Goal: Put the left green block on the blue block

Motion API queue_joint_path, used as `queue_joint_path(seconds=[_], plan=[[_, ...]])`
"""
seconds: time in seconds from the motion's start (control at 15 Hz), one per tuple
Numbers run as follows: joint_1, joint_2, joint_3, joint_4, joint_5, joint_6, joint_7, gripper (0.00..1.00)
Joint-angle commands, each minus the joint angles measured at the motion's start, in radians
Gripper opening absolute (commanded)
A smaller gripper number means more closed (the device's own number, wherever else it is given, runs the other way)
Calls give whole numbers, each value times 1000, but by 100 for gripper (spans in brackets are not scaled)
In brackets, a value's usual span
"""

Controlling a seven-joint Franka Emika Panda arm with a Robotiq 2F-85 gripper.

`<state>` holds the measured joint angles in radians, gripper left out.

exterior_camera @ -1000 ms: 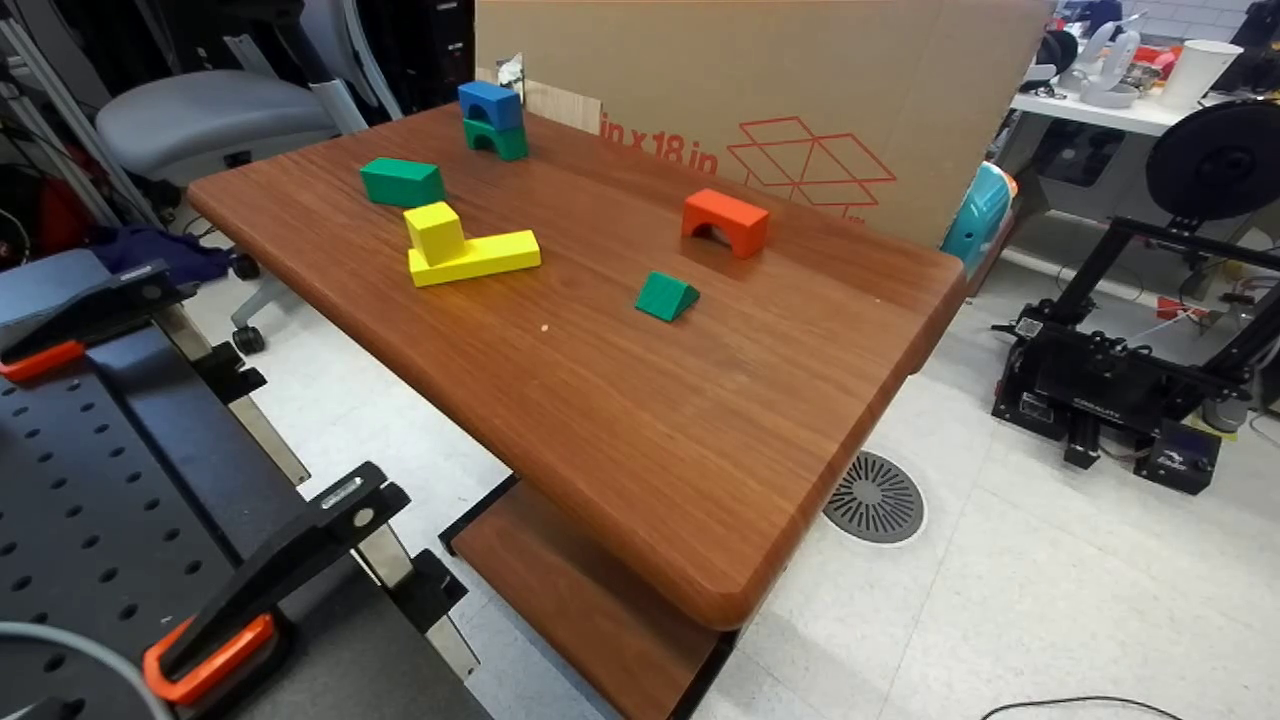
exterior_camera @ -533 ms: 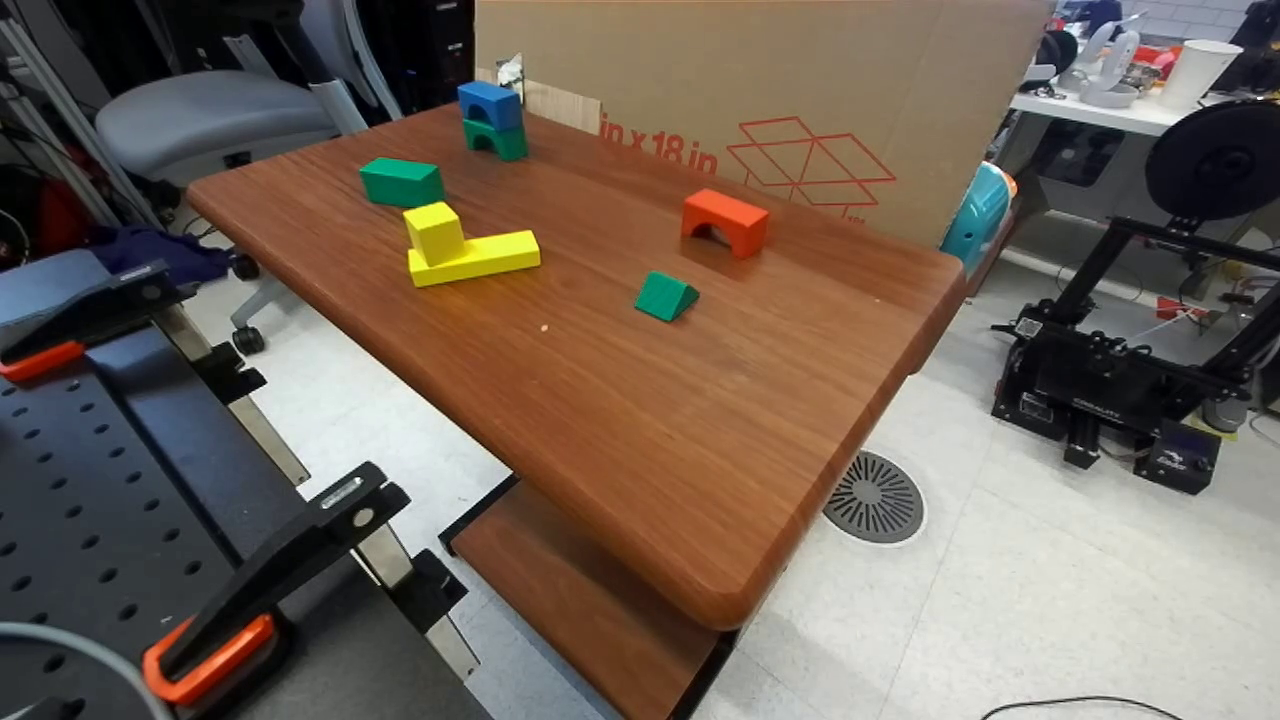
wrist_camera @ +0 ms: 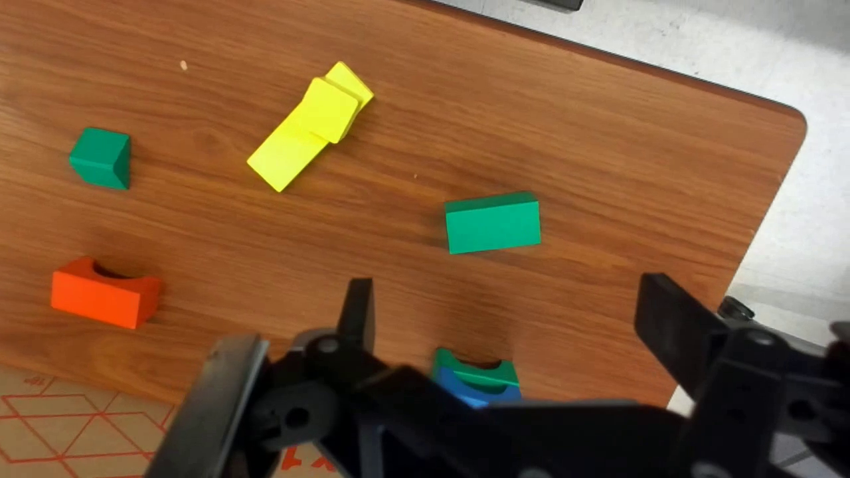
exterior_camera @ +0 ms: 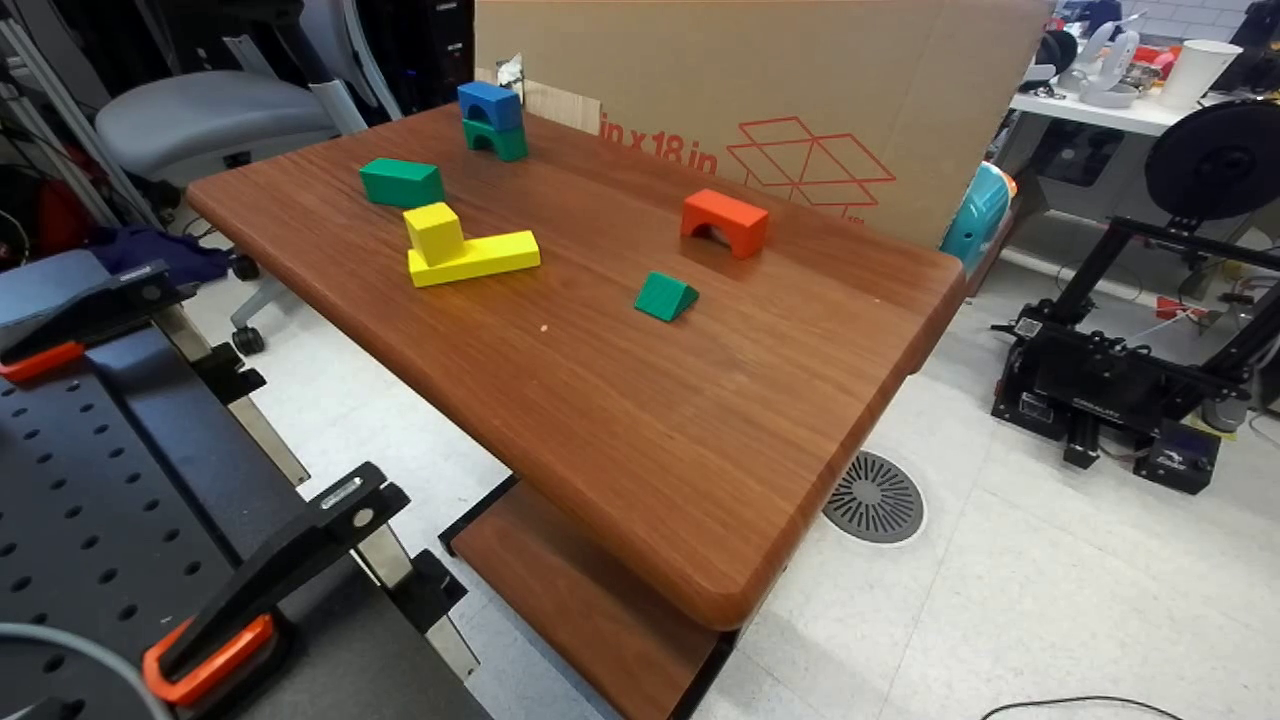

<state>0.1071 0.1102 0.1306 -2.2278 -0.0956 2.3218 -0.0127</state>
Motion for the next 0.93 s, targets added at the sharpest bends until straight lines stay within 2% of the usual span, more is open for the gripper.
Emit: queue_joint_path(seconds=[0.0, 0.87], plan=[[6, 67, -3, 25, 9, 36, -31, 100], [28, 260, -23, 98, -33, 53, 32, 100]])
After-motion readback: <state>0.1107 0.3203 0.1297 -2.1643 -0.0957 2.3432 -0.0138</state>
